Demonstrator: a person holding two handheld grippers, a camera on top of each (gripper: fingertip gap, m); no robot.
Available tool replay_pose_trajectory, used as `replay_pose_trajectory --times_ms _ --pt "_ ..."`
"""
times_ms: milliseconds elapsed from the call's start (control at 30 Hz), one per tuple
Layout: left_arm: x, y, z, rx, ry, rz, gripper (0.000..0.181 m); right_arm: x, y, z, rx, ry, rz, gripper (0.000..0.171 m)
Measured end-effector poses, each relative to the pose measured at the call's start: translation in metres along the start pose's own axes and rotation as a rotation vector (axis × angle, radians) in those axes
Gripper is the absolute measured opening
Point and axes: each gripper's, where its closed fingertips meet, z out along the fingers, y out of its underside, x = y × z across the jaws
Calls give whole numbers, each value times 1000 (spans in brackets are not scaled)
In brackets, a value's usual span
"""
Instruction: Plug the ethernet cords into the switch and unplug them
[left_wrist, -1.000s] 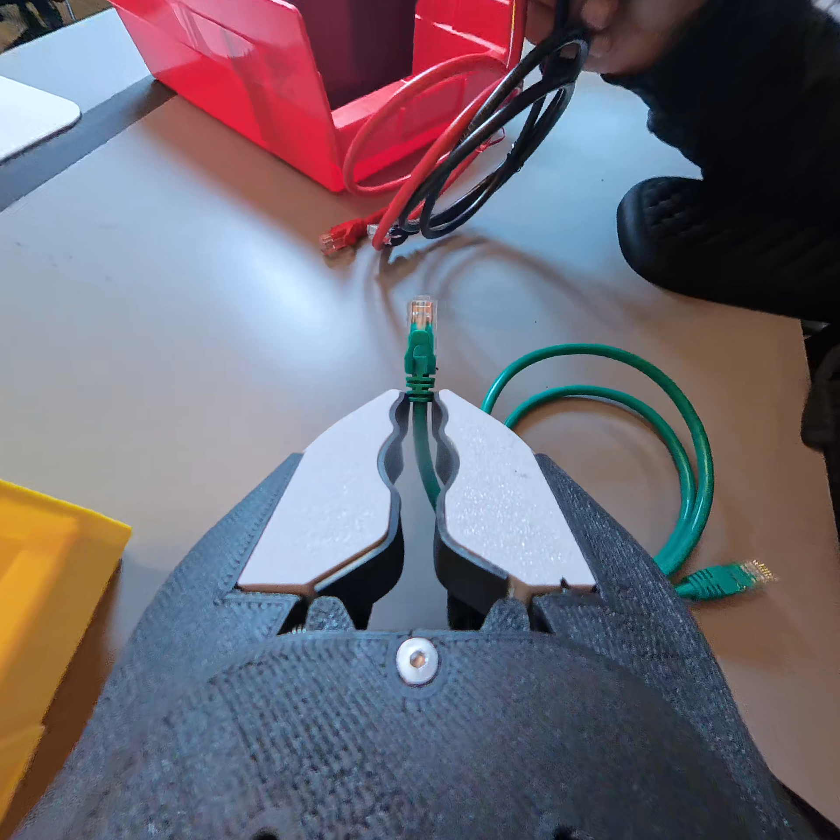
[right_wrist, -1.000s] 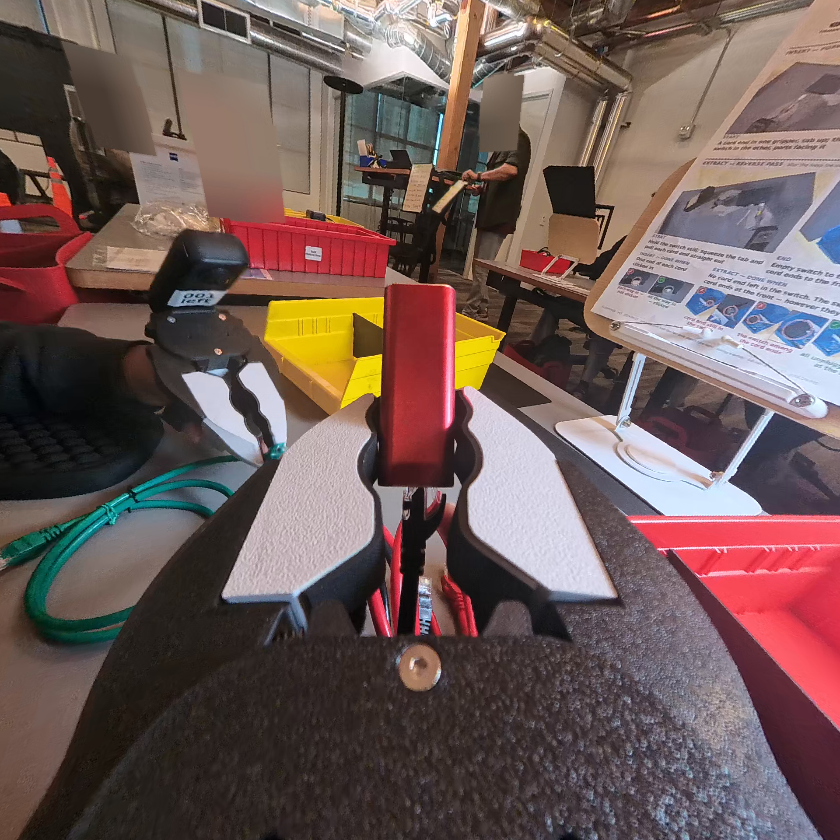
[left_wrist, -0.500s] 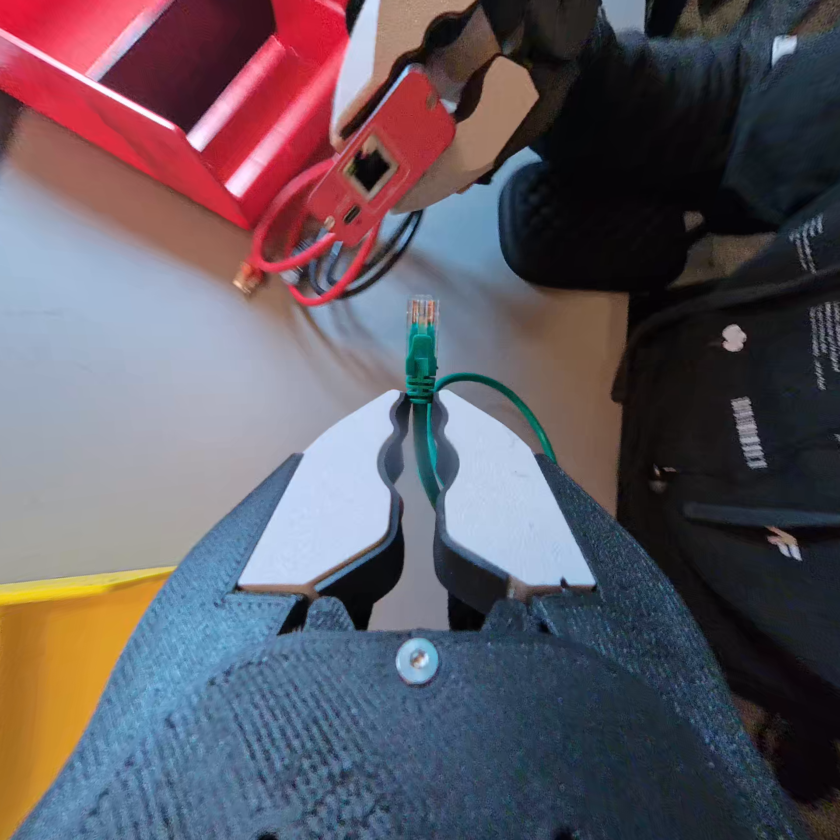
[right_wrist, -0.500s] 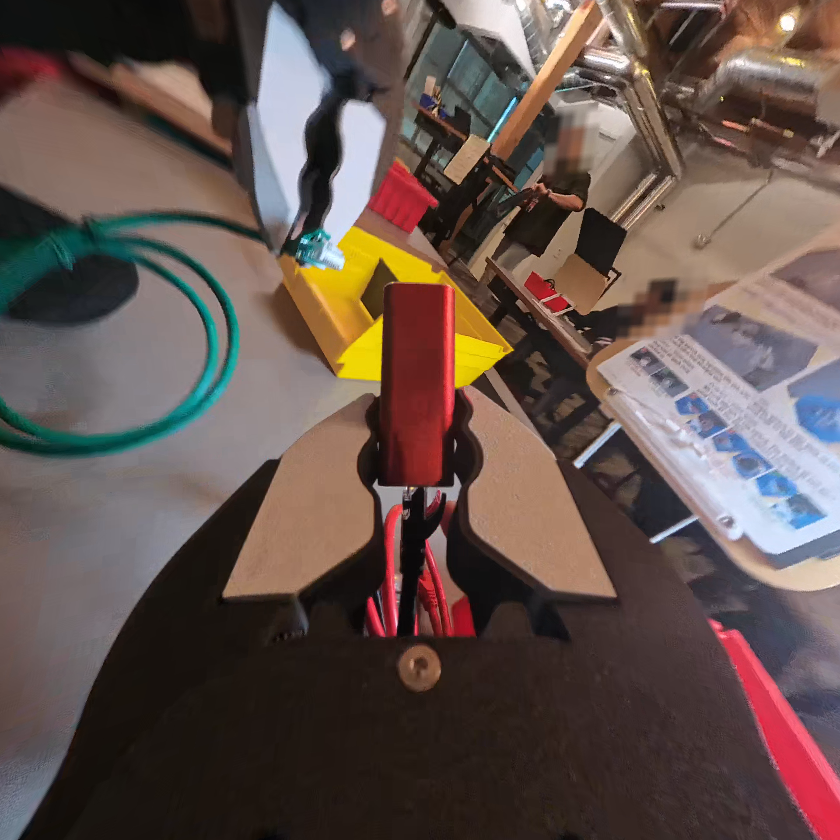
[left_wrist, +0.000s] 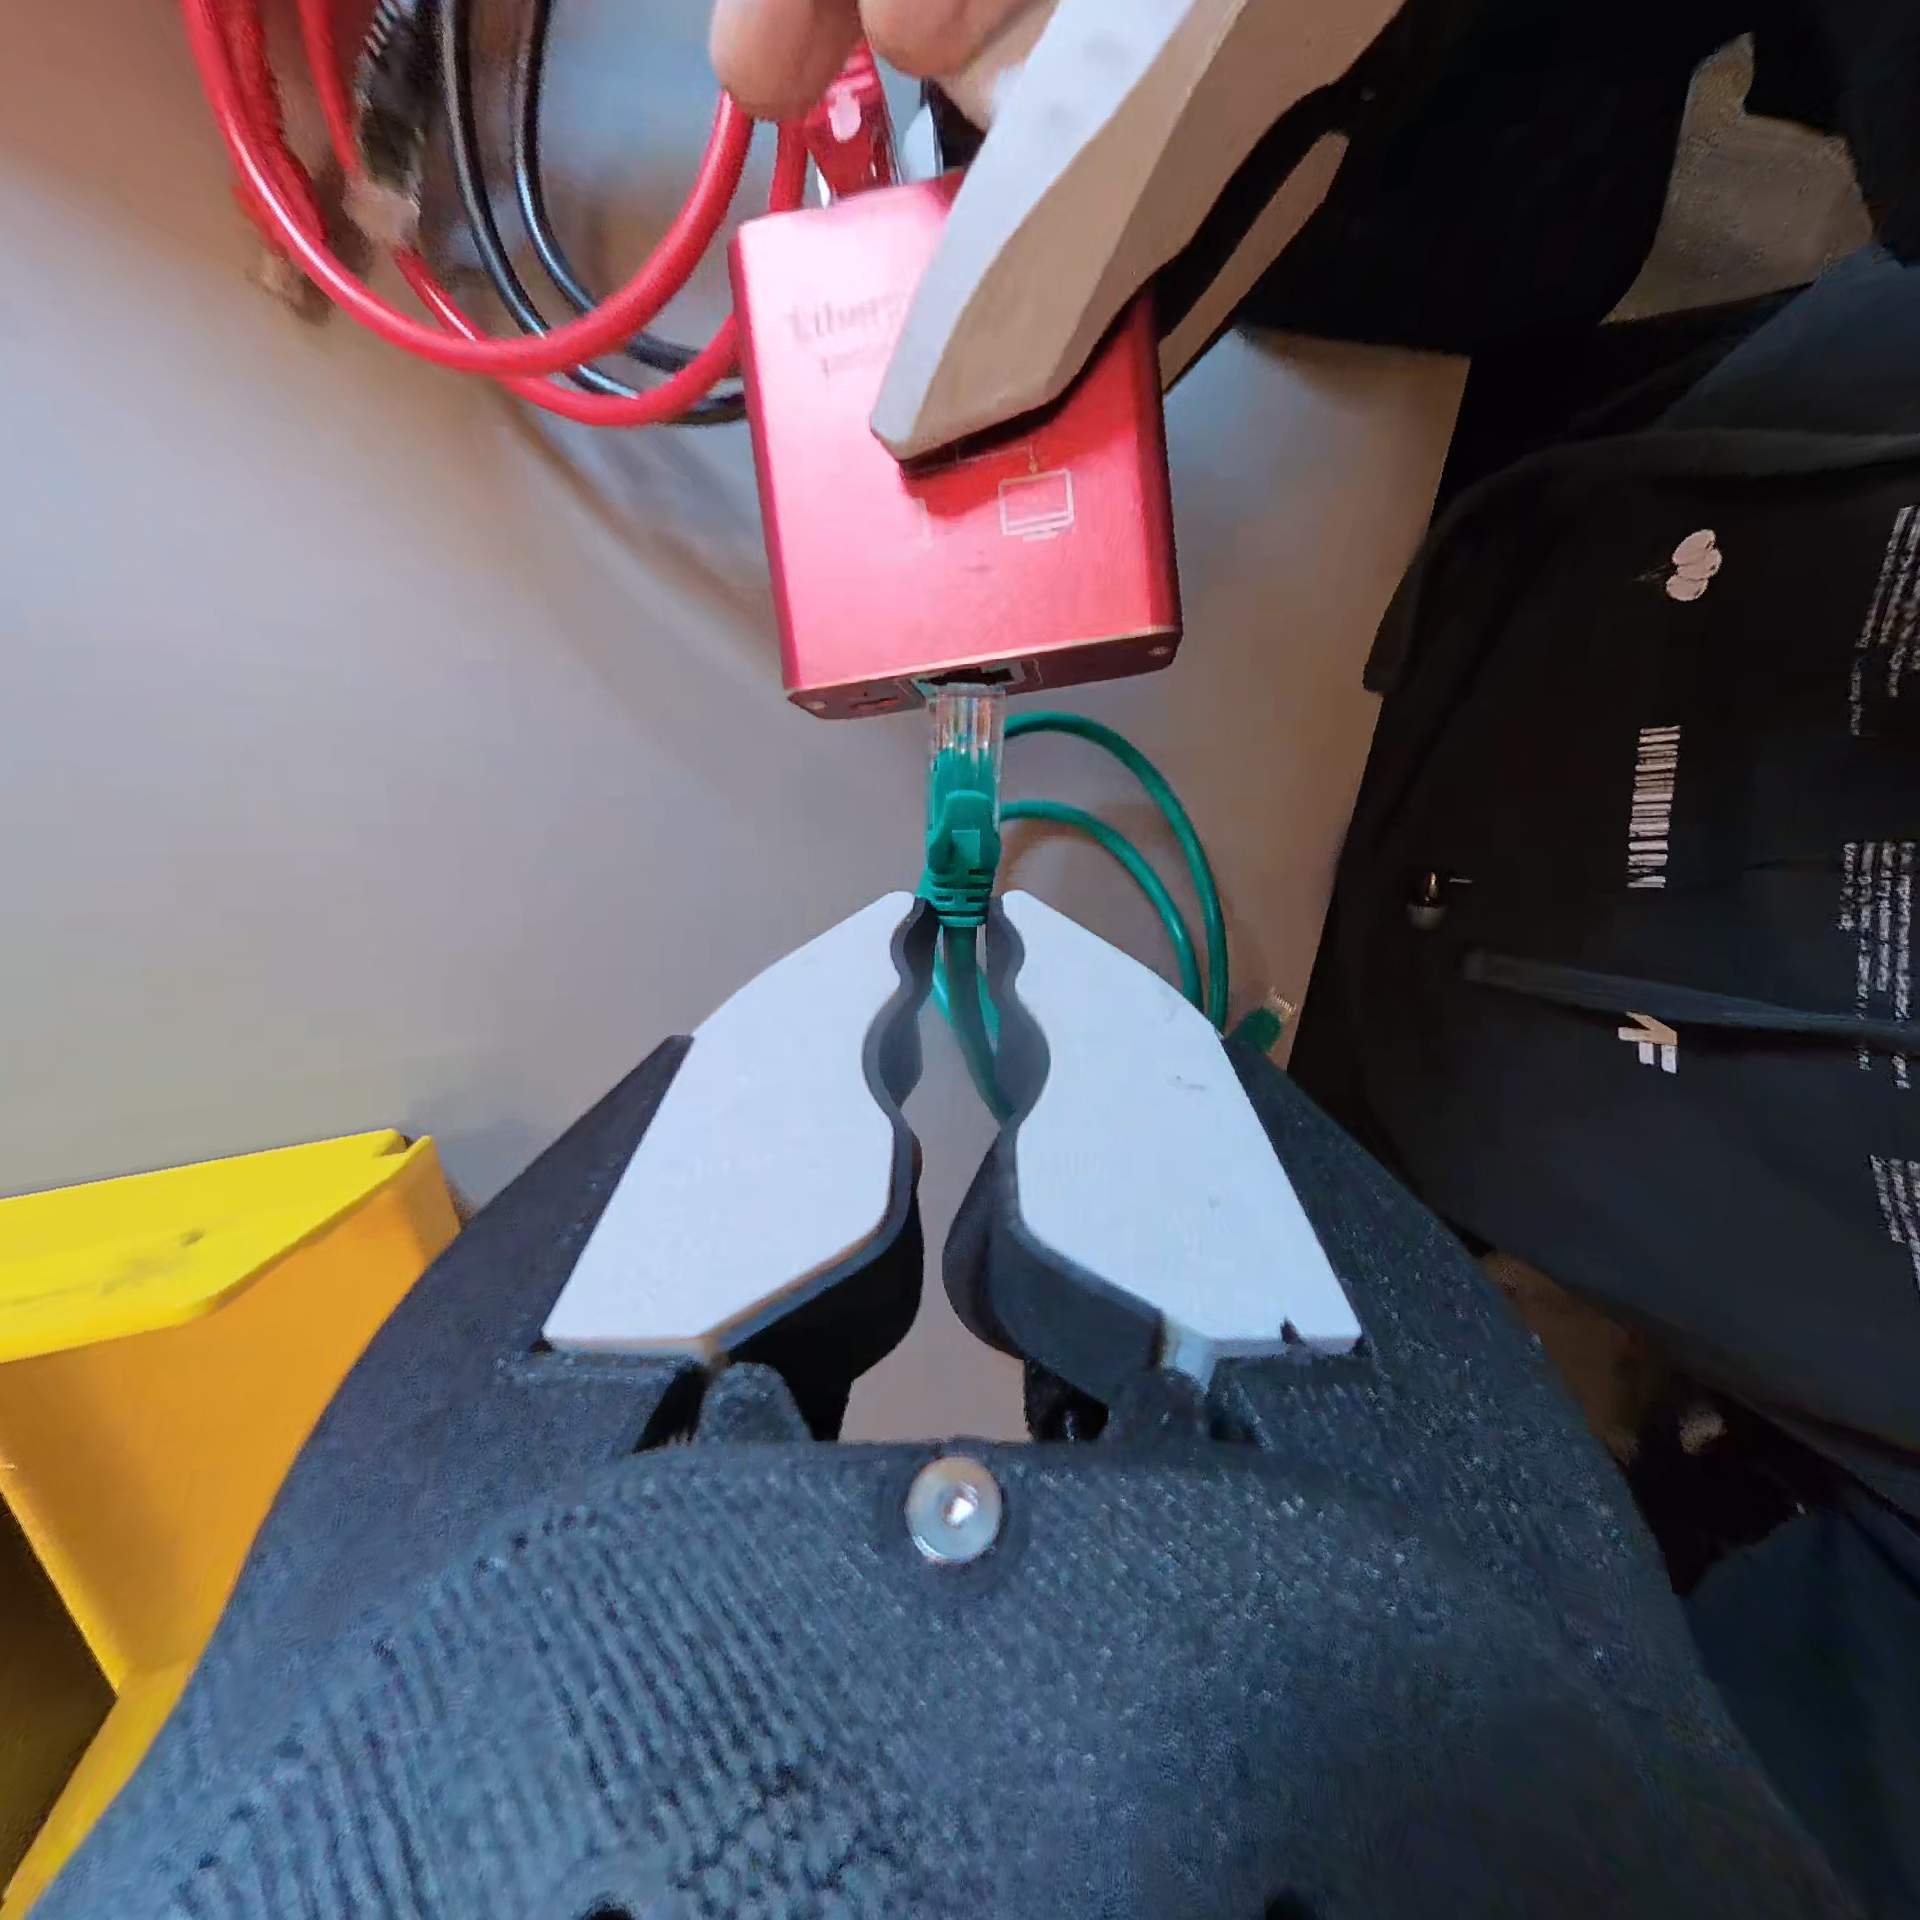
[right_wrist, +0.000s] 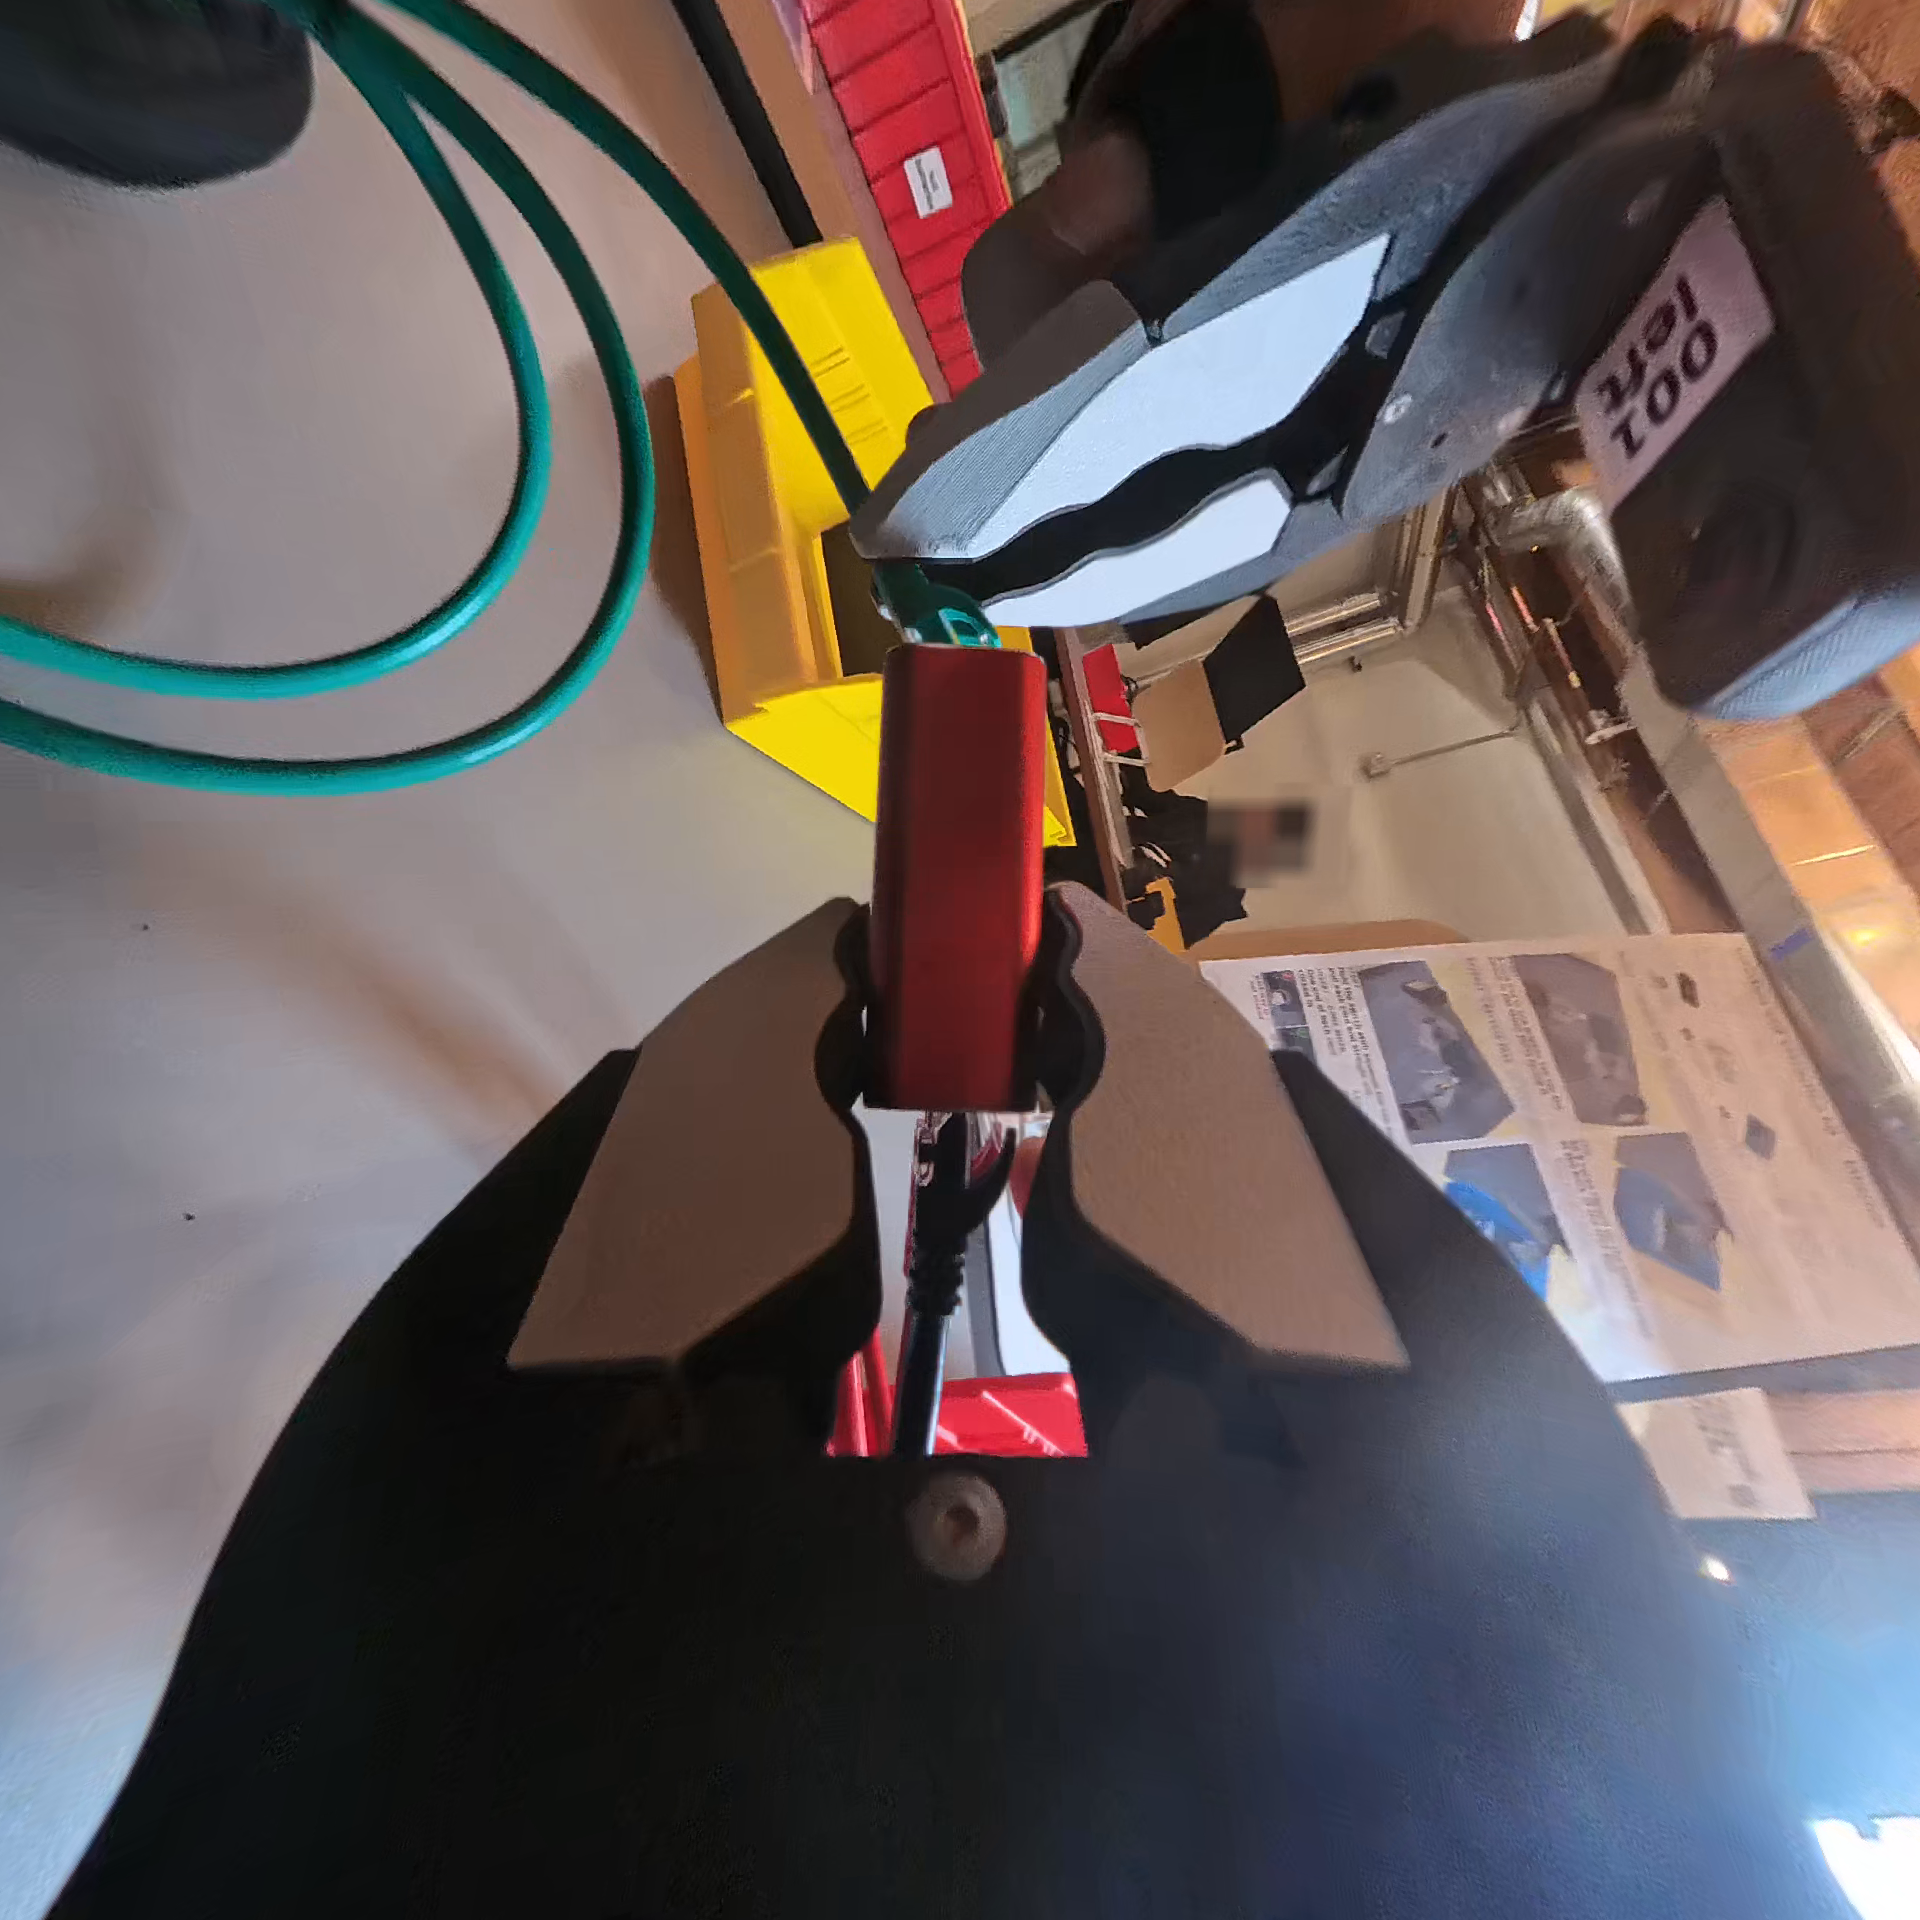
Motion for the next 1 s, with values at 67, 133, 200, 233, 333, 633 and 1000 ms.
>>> replay_pose_trajectory --times_ms 67,133,200,233,333,633,1000 --pt "0 3 4 -28 21 -9 10 -3 0 2 -18 -4 -43 28" --pt "0 7 9 -64 30 -17 9 -7 -1 4 -26 -7 -88 28" --pt "0 11 14 -94 43 -27 9 -11 -3 7 -37 -12 -140 29" --pt "0 13 16 -110 49 -31 9 -13 -3 8 -41 -20 -171 29" --pt "1 16 18 -136 62 -34 9 -18 -6 10 -51 -50 -268 29" --pt "13 0 14 101 71 69 8 -13 -18 -4 4 -94 -342 28" --pt "31 -7 26 278 77 166 7 -21 -19 -14 40 -202 -344 28"
